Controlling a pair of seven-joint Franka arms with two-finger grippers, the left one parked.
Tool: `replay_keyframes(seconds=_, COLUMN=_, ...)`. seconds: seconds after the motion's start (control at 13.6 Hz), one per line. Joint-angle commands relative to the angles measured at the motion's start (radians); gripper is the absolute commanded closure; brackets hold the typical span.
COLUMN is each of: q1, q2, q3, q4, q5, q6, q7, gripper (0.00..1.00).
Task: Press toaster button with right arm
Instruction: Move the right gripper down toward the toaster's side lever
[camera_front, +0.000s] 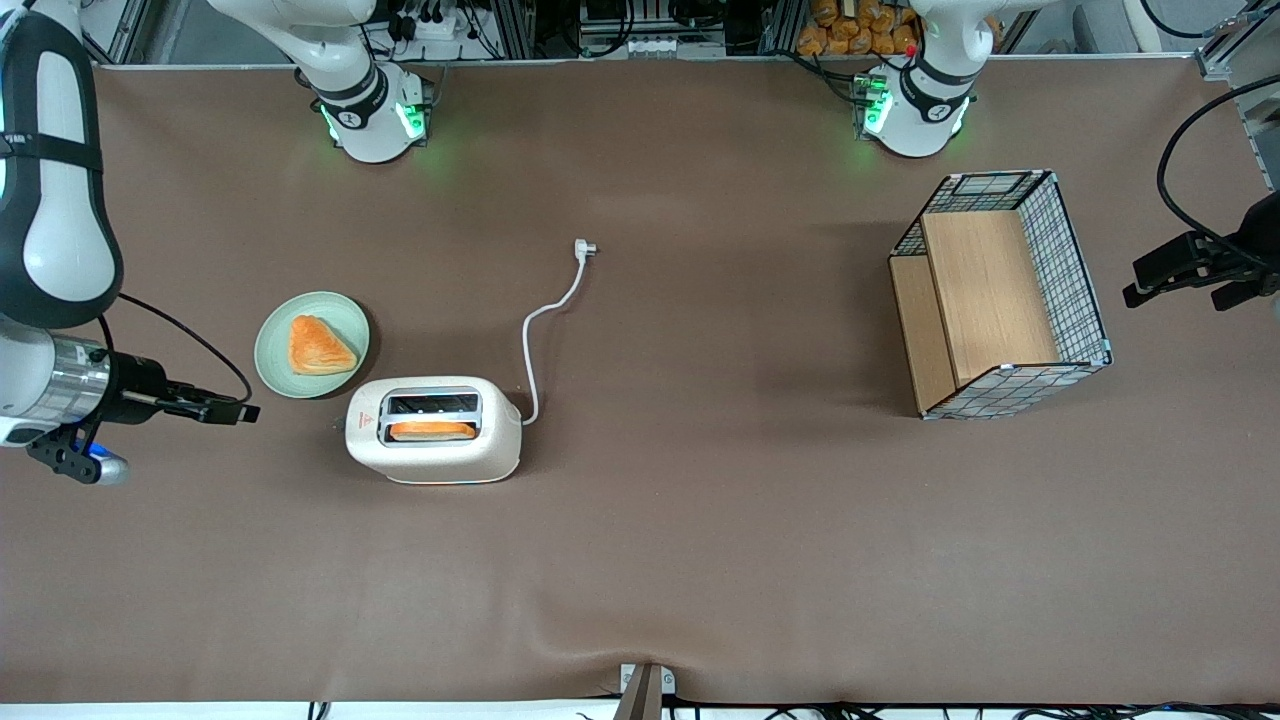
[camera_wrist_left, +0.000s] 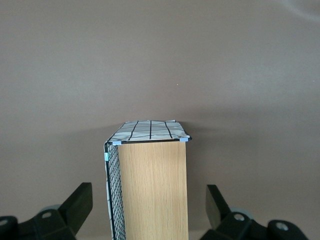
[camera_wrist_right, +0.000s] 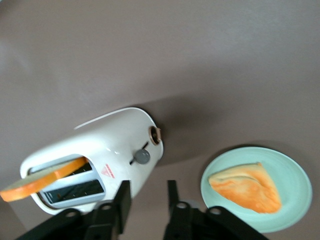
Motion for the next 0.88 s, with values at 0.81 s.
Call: replay_keyframes(seconds=0.81, q1=0.036, q2=0.092, q3=0.013, q4=-0.082, q5=0.165, q6=0.191, q7=-0.209, gripper=1.00)
